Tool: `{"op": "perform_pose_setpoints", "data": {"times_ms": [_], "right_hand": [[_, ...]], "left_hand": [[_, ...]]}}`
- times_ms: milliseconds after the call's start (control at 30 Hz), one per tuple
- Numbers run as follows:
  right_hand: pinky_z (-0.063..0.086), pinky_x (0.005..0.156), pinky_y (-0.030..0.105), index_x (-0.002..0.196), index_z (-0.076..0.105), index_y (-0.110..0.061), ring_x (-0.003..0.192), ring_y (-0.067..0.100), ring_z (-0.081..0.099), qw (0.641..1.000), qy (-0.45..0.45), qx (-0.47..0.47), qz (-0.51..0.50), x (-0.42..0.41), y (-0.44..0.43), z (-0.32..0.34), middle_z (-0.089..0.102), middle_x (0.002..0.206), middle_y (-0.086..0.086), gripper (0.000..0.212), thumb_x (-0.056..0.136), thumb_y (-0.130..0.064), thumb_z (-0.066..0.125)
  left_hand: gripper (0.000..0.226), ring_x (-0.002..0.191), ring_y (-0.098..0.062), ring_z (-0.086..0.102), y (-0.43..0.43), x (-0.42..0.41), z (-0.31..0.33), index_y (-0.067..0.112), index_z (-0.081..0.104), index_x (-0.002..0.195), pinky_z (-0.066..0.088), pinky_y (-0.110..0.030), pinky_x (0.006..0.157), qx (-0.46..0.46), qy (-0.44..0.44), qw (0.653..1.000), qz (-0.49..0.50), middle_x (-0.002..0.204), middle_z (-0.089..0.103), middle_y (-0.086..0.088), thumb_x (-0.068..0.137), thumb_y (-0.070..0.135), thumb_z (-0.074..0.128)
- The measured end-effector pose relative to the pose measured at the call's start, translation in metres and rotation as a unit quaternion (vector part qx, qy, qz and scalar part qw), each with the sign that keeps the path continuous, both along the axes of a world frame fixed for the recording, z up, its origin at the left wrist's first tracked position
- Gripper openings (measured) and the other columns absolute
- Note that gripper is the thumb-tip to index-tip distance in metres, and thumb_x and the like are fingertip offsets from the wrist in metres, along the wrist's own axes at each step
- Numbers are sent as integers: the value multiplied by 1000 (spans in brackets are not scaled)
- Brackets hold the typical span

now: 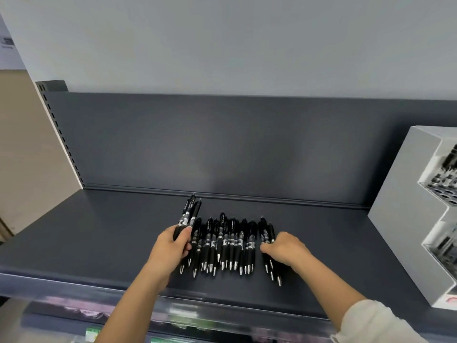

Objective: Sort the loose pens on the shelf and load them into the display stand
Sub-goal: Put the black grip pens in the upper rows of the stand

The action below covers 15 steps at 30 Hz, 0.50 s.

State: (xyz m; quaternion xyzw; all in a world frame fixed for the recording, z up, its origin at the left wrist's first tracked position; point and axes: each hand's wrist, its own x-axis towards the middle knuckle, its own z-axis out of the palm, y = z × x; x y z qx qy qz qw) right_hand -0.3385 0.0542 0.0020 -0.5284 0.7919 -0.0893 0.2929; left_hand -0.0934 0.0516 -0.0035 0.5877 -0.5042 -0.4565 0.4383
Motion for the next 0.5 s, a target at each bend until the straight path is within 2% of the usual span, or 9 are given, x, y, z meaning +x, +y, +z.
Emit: {"op": "perform_pose_setpoints", "data": {"times_ms": [133,200,300,367,433,500], "right_hand": [[36,55,25,68,42,-18,69,17,52,997,76,7,12,10,-7,5,48,70,-5,34,82,-44,60],[38,57,25,67,44,-18,71,18,54,997,82,4,4,12,-9,5,50,70,-5,34,82,-44,62],[37,54,24,68,45,-18,74,18,57,996,84,4,-5,12,-9,7,51,71,-5,32,82,-41,62],[40,58,26,86,52,-16,88,21,62,994,113,-5,2,11,-6,10,58,86,-2,23,84,-36,62],[42,69,29,114,46,-12,103,25,59,991,136,-16,3,6,-4,9,59,112,4,36,87,-32,59],[43,73,32,113,42,-11,99,26,57,996,84,-38,6,-4,-2,4,56,112,8,33,89,-28,56]], "left_hand": [[18,63,-7,53,10,-10,8,9,62,89,48,-19,62,28,121,992,-17,74,56,1,95,24,53],[18,62,-5,54,16,-15,12,9,66,92,49,-16,61,45,163,985,-24,76,60,2,94,24,55],[18,67,-5,56,23,-19,16,9,69,99,50,-19,66,58,212,975,-45,83,67,1,93,21,57],[18,71,-7,58,26,-22,16,9,69,100,51,-22,69,59,205,975,-58,80,65,-1,93,21,58],[14,72,-8,59,29,-24,16,9,66,100,51,-22,67,61,200,975,-69,78,63,-3,92,18,58],[6,65,-8,56,30,-26,15,10,60,92,48,-20,59,68,209,972,-87,74,58,-3,93,15,57]]}}
